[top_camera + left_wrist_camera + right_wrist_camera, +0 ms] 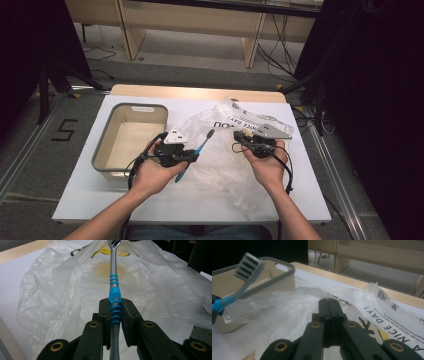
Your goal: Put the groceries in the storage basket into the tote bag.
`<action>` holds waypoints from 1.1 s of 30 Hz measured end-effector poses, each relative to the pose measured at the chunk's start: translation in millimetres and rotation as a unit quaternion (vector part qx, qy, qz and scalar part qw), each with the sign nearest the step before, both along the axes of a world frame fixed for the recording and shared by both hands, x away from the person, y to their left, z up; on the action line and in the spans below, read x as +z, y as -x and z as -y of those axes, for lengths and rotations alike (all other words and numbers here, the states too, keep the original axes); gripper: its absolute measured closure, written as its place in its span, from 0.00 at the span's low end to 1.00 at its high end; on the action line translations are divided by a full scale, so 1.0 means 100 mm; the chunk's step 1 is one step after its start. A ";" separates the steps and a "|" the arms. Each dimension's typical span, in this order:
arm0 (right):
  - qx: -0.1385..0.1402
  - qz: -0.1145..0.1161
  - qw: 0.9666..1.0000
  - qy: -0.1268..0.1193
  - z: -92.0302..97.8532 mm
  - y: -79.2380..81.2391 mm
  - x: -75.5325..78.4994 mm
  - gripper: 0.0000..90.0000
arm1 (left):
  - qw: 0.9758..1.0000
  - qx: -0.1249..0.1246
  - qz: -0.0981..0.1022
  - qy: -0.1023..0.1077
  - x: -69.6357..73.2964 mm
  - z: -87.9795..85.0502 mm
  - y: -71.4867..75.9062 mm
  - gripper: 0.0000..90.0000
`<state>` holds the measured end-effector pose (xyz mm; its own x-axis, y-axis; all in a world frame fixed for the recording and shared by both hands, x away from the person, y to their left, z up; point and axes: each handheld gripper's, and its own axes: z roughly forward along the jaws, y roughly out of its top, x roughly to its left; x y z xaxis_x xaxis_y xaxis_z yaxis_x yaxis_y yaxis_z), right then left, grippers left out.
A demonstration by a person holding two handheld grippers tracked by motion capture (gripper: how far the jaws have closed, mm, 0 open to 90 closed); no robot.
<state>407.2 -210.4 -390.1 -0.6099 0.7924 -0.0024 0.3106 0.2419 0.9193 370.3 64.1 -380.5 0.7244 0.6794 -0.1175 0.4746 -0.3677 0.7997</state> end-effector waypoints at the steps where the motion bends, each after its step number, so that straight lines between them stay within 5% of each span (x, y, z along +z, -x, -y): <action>1: 0.000 0.000 1.000 0.000 0.00 0.00 0.00 1.00 | 1.000 -0.001 -0.001 0.000 -0.01 0.01 0.00 0.87; 33: 0.003 0.000 1.000 -0.006 0.00 0.01 0.02 1.00 | 0.998 -0.011 -0.025 -0.062 -0.27 0.29 -0.09 0.87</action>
